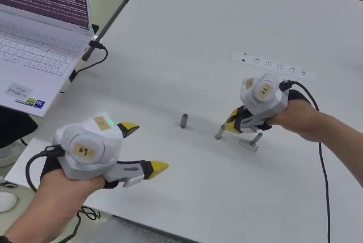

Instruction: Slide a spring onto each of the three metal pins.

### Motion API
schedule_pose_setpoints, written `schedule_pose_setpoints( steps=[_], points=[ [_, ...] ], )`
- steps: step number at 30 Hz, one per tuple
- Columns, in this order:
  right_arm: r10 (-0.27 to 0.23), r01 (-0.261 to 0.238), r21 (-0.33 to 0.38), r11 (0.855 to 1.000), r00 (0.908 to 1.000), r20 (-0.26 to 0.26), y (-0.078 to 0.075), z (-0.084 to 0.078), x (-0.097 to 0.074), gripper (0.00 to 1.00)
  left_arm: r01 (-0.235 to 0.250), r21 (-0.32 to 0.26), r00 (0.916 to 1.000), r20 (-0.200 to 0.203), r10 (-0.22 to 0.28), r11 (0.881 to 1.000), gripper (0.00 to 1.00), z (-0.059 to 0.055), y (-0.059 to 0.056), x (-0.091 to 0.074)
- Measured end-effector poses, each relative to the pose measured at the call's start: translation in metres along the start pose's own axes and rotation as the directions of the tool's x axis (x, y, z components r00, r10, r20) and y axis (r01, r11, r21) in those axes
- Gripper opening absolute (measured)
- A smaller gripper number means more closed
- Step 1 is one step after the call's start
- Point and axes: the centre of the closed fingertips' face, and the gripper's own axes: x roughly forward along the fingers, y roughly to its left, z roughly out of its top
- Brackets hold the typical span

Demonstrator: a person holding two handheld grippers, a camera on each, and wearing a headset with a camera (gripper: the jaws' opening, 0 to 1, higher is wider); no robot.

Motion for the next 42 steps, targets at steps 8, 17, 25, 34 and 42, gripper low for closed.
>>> schedule_pose_setpoints(
  steps=[8,17,25,34,42],
  points=[
    [0.005,-0.006,-0.013,1.0,0.9999,-0.013,-0.002,0.002,0.006,0.09,-0.001,0.0,1.0,-0.004,0.001,1.0,0.58,-0.001,0.001,-0.001],
    [0.019,-0.02,-0.038,0.999,0.9992,-0.034,-0.004,-0.002,0.016,0.09,0.0,-0.005,1.0,0.0,0.0,1.0,0.59,0.001,0.002,-0.001],
    [0.031,-0.035,-0.064,0.997,0.9976,-0.062,-0.002,-0.005,0.026,0.09,0.001,-0.011,1.0,0.006,-0.001,1.0,0.6,0.004,0.001,-0.004],
    [0.046,-0.052,-0.078,0.996,0.9955,-0.083,-0.002,-0.009,0.038,0.09,0.003,-0.026,0.9998,0.021,-0.002,1.0,0.6,0.009,-0.001,-0.006],
    [0.066,-0.076,-0.096,0.992,0.9918,-0.11,0.0,-0.015,0.046,0.09,-0.007,-0.031,0.9998,0.018,0.007,0.999,0.6,0.008,0.003,-0.007]
  ],
)
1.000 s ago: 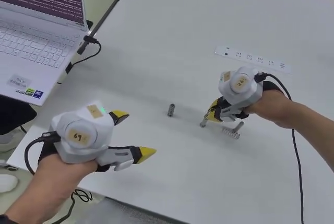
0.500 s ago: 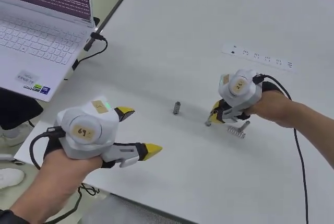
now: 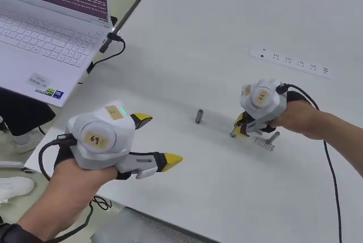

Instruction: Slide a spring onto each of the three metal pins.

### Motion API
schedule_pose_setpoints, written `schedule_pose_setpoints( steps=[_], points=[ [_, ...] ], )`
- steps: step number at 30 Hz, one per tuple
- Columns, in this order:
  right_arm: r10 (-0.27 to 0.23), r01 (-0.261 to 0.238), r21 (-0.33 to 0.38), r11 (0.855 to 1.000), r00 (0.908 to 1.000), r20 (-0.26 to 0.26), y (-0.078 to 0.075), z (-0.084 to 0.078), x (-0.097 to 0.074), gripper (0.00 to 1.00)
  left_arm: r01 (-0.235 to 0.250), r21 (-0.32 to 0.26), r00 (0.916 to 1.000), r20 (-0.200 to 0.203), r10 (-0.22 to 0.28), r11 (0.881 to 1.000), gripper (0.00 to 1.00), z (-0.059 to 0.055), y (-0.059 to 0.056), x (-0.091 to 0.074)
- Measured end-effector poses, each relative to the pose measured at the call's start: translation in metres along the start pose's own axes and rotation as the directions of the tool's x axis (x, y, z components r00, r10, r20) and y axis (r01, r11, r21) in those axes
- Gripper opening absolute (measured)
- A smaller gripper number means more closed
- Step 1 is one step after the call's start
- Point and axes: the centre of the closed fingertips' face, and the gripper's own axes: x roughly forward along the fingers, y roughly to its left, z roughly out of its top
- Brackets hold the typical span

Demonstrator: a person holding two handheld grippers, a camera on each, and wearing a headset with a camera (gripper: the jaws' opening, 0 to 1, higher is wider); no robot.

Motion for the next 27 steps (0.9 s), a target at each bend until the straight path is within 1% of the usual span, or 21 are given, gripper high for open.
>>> schedule_pose_setpoints(
  steps=[5,12,17,21,26,27],
  points=[
    [0.01,-0.01,-0.008,1.0,0.9998,-0.014,0.002,-0.003,0.004,0.09,-0.005,-0.003,1.0,-0.001,0.005,1.0,0.6,-0.001,0.002,-0.001],
    [0.009,-0.009,-0.002,1.0,0.9999,-0.007,0.001,-0.001,0.003,0.12,-0.007,-0.005,1.0,-0.004,0.007,1.0,0.6,-0.002,0.002,-0.002],
    [-0.006,0.006,0.002,1.0,1.0,-0.003,-0.001,0.0,-0.004,0.18,-0.006,-0.004,1.0,-0.002,0.006,1.0,0.6,-0.001,0.003,-0.002],
    [-0.019,0.019,0.022,1.0,0.9998,0.01,-0.002,0.0,-0.012,0.24,-0.006,-0.001,1.0,0.003,0.006,1.0,0.6,0.001,0.004,-0.001],
    [-0.047,0.045,0.052,0.998,0.9983,0.034,-0.003,0.002,-0.024,0.27,-0.003,0.002,0.9999,0.009,0.003,1.0,0.6,0.004,0.004,-0.002],
    [-0.049,0.047,0.054,0.997,0.9981,0.037,-0.003,0.001,-0.024,0.27,-0.003,0.003,0.9999,0.01,0.003,1.0,0.6,0.004,0.004,-0.002]
  ],
)
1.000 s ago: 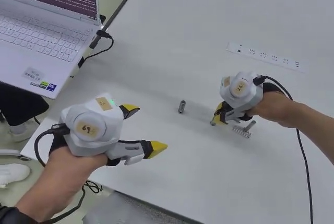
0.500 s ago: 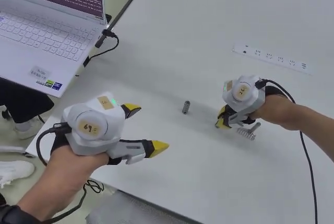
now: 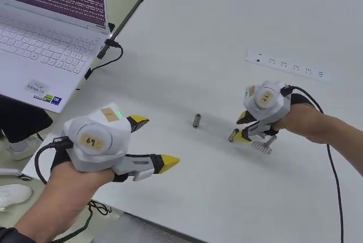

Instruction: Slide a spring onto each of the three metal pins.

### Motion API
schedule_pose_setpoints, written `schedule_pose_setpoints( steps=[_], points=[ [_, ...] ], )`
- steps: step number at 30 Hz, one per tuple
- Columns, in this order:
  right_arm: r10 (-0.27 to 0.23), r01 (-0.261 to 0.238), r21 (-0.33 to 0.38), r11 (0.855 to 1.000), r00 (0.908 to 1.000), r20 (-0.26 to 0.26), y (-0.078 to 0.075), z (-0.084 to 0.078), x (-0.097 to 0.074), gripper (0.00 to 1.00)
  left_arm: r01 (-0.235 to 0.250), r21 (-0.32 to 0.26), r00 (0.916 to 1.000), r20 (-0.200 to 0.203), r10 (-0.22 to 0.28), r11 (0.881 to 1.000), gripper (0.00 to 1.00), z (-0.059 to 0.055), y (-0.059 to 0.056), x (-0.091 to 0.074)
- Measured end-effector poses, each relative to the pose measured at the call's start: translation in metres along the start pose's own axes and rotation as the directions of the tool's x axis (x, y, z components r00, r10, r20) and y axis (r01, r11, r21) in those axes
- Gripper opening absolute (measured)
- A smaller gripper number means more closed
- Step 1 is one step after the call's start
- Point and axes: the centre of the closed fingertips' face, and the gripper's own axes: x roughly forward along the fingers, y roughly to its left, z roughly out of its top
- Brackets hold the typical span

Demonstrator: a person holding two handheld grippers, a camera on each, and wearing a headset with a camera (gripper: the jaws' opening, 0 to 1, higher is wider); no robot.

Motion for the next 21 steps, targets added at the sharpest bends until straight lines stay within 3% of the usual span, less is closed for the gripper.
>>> schedule_pose_setpoints(
  steps=[13,21],
  points=[
    [-0.054,0.051,0.061,0.997,0.9974,0.049,0.001,-0.001,-0.024,0.35,-0.005,-0.005,0.9999,0.016,0.005,1.0,0.61,0.005,0.003,-0.007],
    [-0.098,0.084,0.133,0.988,0.9897,0.105,0.004,-0.004,-0.041,0.38,-0.005,0.008,1.0,0.007,0.005,1.0,0.63,0.004,0.005,-0.009]
  ],
)
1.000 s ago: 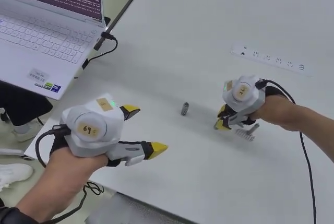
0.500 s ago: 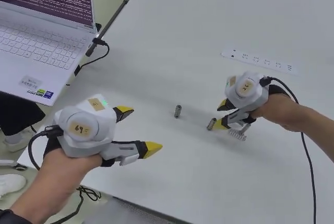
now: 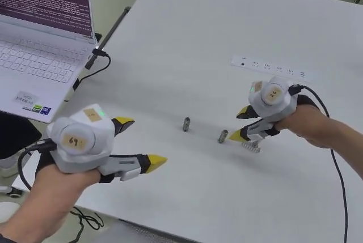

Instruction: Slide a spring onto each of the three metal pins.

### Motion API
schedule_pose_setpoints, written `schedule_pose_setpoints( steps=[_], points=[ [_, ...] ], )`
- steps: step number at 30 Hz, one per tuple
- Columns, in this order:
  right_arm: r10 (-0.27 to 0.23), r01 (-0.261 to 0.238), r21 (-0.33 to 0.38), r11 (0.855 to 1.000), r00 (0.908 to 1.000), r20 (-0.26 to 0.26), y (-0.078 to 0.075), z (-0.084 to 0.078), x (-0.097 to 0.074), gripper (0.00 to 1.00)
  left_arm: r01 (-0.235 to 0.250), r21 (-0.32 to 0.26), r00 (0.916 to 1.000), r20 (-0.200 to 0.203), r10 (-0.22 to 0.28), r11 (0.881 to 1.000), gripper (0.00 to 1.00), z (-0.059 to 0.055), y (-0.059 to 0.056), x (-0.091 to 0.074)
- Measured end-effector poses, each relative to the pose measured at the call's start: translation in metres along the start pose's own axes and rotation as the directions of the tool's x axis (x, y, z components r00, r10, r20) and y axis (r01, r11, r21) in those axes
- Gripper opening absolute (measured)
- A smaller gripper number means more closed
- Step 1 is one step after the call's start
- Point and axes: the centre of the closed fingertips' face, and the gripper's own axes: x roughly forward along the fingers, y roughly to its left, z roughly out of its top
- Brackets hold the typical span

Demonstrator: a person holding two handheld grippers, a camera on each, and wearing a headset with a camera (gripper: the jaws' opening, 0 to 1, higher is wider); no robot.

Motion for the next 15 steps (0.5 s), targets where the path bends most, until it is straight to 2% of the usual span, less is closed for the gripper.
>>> schedule_pose_setpoints(
  steps=[8,15],
  points=[
    [-0.045,0.041,0.068,0.997,0.9975,0.055,0.007,-0.006,-0.017,0.4,0.007,0.013,1.0,-0.005,-0.006,1.0,0.63,-0.001,0.0,0.001],
    [-0.094,0.079,0.135,0.988,0.9897,0.108,0.012,-0.012,-0.034,0.41,0.018,0.021,0.9998,-0.006,-0.018,1.0,0.63,0.001,-0.002,0.005]
  ],
)
